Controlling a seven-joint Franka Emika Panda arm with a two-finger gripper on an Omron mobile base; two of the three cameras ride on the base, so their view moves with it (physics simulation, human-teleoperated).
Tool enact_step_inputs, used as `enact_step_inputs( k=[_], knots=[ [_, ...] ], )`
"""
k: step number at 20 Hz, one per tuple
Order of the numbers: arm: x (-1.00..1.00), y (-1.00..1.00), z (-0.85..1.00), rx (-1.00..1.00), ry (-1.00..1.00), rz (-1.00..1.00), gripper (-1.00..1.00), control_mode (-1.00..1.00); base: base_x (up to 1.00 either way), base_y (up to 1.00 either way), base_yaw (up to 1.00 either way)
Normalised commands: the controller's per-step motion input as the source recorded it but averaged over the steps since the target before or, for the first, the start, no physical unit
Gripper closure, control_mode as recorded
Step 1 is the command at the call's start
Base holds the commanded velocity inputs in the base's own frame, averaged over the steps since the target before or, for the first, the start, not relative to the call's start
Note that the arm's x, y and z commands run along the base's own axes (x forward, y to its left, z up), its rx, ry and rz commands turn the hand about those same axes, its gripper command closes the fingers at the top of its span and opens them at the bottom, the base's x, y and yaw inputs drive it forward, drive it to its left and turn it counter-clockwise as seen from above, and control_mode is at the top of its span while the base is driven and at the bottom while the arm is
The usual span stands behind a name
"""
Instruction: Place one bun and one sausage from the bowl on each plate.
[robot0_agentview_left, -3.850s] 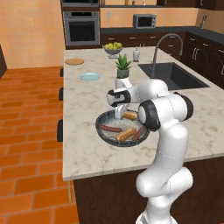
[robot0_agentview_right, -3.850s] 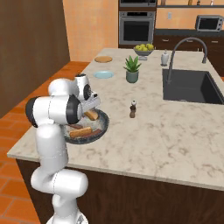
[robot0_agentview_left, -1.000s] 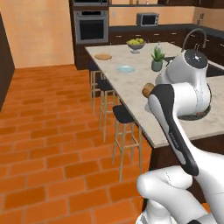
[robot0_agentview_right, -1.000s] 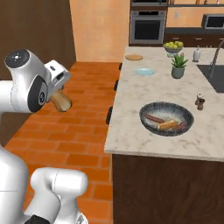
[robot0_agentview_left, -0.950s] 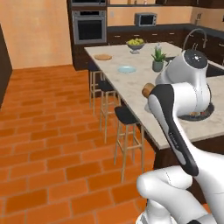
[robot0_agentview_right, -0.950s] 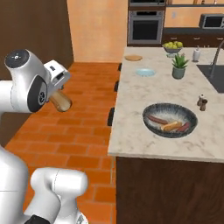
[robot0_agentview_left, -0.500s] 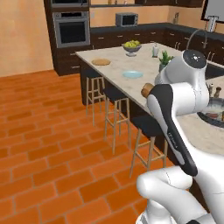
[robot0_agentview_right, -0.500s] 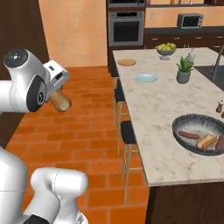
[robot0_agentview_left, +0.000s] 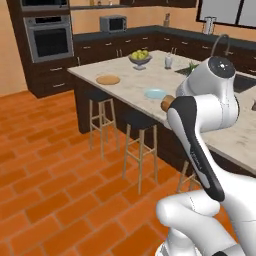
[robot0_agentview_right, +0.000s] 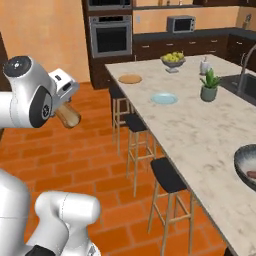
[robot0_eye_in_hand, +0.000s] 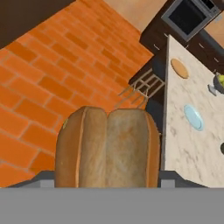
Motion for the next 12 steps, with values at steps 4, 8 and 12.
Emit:
enact_step_inputs(
  k=[4,8,12],
  knots=[
    [0.00,0.00,0.00,0.00,0.00,0.00,1.00,1.00,0.89,1.00,-0.39],
    [0.00,0.00,0.00,0.00,0.00,0.00,1.00,1.00,0.90,1.00,-0.36],
    [0.00,0.00,0.00,0.00,0.00,0.00,1.00,1.00,0.93,1.00,-0.35]
  ],
)
